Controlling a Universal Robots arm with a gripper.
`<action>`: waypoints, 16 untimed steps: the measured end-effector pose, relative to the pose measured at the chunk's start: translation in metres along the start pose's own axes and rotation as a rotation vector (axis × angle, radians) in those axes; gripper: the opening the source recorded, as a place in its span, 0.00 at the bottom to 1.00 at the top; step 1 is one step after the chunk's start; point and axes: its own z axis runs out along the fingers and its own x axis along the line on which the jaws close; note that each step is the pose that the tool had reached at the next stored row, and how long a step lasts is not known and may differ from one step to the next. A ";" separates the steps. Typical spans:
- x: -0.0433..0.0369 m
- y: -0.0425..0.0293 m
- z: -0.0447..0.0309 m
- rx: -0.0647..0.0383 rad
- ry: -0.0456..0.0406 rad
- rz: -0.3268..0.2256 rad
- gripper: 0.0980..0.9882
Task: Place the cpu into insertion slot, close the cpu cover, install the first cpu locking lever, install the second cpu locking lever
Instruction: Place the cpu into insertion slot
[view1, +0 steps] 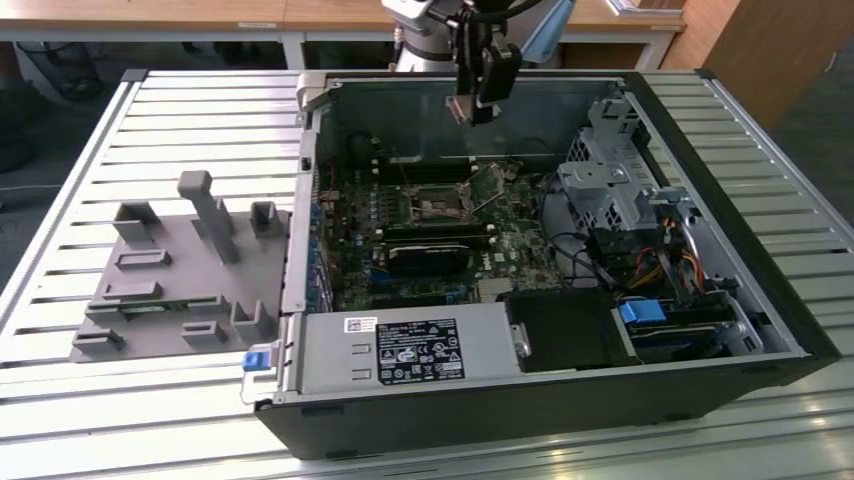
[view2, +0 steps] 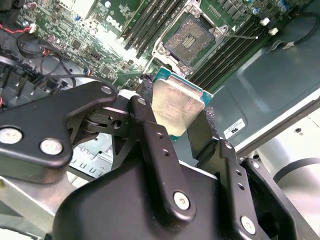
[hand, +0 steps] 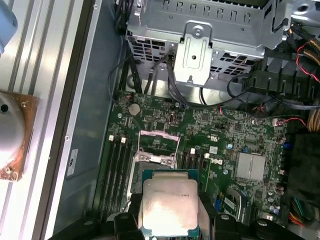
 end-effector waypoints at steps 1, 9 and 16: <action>0.0000 0.0000 0.0003 0.000 -0.0001 0.001 0.48; -0.0001 -0.0003 0.0028 0.001 -0.0074 0.002 0.48; -0.0001 -0.0005 0.0058 0.003 -0.0203 0.001 0.48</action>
